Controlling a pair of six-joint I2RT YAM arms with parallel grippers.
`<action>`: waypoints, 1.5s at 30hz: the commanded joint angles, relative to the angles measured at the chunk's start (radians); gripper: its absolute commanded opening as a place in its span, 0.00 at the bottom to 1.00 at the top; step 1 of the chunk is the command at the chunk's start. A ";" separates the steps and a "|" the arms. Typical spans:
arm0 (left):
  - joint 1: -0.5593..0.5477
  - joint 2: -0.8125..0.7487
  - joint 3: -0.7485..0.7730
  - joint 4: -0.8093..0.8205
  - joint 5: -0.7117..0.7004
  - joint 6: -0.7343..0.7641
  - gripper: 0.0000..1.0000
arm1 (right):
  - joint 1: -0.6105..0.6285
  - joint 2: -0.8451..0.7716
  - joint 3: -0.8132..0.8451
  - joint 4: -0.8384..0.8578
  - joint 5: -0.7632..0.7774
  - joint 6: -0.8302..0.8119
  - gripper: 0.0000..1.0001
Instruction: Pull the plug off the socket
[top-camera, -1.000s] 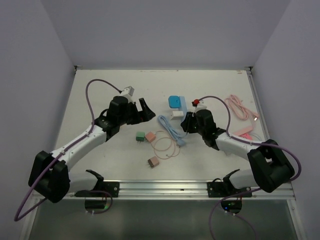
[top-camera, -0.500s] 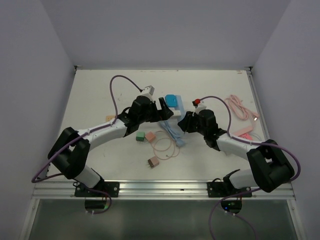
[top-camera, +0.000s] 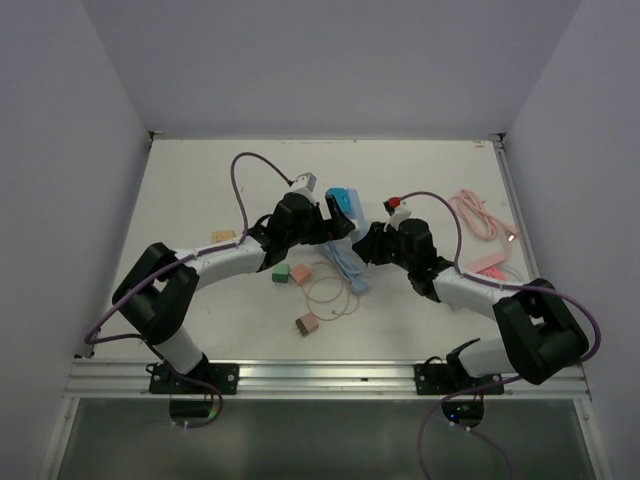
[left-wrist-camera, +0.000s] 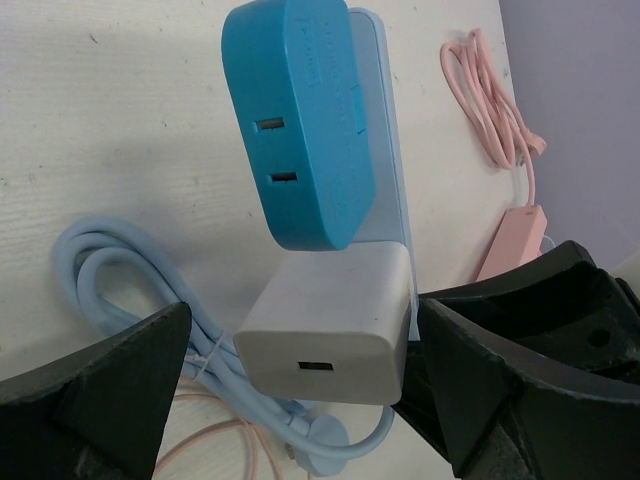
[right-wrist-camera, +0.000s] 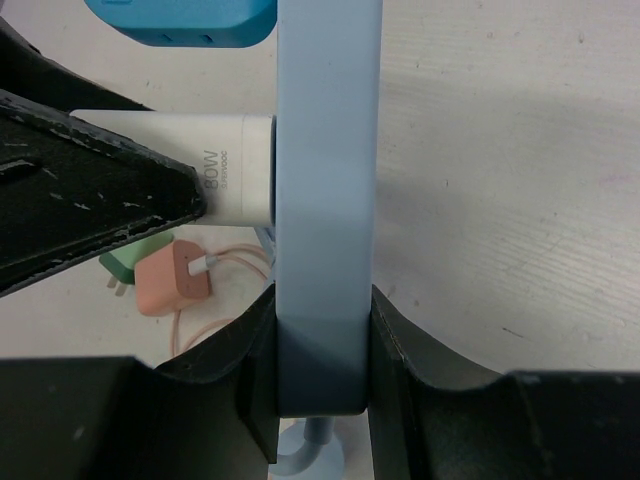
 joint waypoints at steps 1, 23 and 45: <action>-0.005 0.012 0.037 0.083 -0.014 -0.038 0.98 | 0.001 -0.006 0.006 0.152 -0.042 0.022 0.00; -0.009 -0.072 -0.097 0.189 -0.020 -0.164 0.17 | -0.027 0.008 -0.009 0.175 -0.041 0.038 0.00; -0.009 -0.327 -0.251 0.120 -0.086 -0.228 0.00 | -0.108 0.030 -0.018 0.083 0.150 0.064 0.00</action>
